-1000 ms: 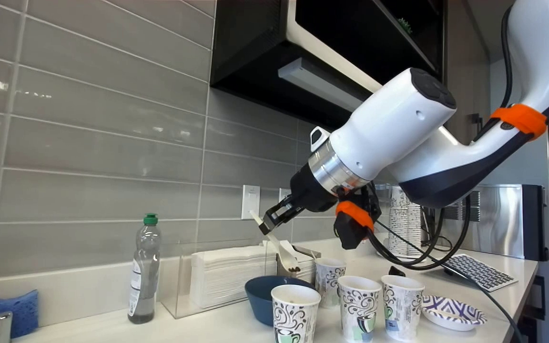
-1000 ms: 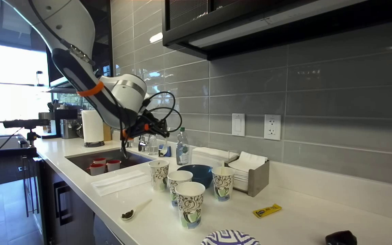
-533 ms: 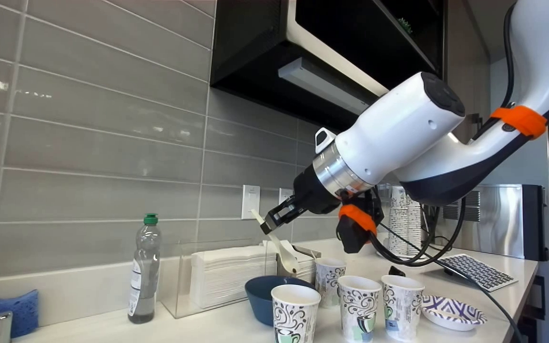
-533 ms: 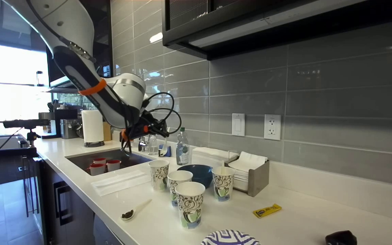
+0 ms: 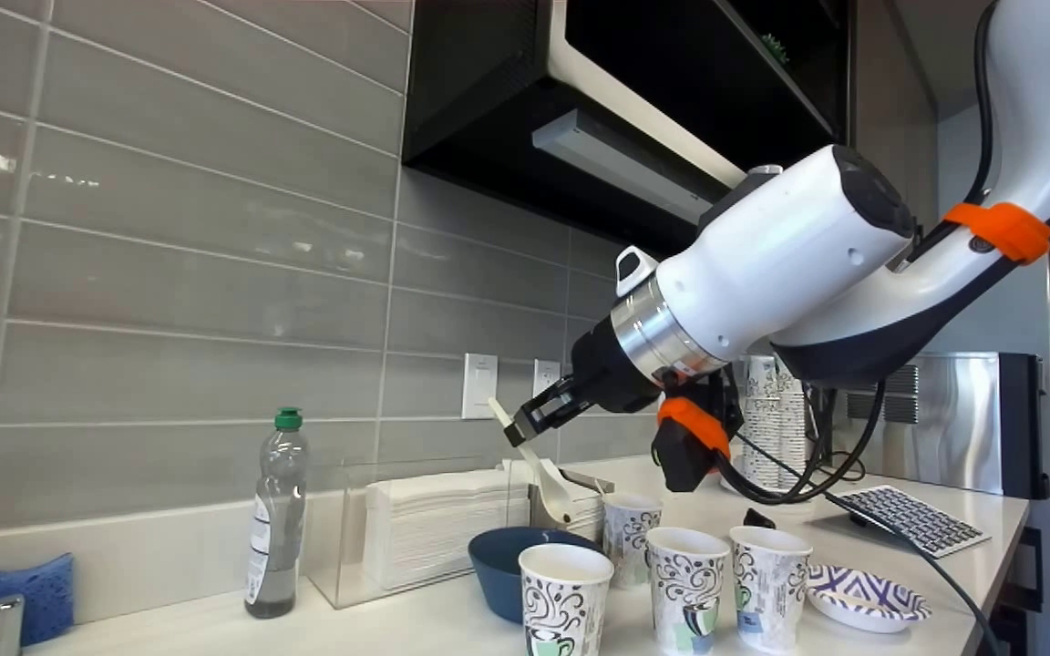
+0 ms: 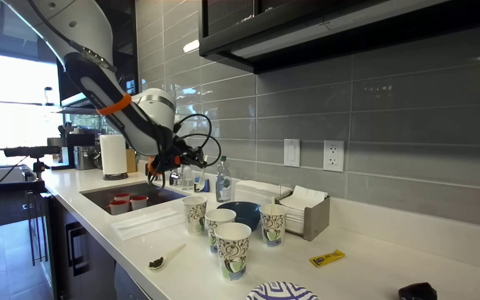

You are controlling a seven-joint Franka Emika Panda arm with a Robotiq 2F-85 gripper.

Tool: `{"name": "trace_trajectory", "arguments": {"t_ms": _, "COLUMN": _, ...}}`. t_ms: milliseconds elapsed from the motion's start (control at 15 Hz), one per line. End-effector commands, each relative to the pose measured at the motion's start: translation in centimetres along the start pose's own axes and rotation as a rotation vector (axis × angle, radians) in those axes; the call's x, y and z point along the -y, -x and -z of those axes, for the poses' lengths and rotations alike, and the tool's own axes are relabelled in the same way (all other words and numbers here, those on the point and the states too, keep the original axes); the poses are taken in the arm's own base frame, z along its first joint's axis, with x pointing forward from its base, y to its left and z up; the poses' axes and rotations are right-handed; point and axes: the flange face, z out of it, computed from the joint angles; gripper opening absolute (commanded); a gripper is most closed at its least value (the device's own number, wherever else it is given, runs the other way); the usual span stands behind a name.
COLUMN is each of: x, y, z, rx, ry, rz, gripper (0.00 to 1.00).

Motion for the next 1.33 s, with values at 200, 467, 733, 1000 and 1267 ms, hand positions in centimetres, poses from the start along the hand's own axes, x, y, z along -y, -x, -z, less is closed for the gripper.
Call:
{"name": "trace_trajectory", "arguments": {"t_ms": 200, "x": 0.2, "y": 0.1, "z": 2.1, "rx": -0.111, "ry": -0.014, "rz": -0.022, "gripper": 0.03}}
{"name": "trace_trajectory", "arguments": {"t_ms": 467, "x": 0.2, "y": 0.4, "z": 1.9, "rx": -0.128, "ry": -0.008, "rz": -0.023, "gripper": 0.03}}
{"name": "trace_trajectory", "arguments": {"t_ms": 733, "x": 0.3, "y": 1.1, "z": 1.6, "rx": -0.123, "ry": -0.014, "rz": -0.028, "gripper": 0.03}}
{"name": "trace_trajectory", "arguments": {"t_ms": 1000, "x": -0.3, "y": 0.2, "z": 2.4, "rx": -0.090, "ry": -0.023, "rz": -0.011, "gripper": 0.03}}
{"name": "trace_trajectory", "arguments": {"t_ms": 1267, "x": -0.6, "y": -1.1, "z": 2.8, "rx": -0.017, "ry": -0.047, "rz": 0.035, "gripper": 0.03}}
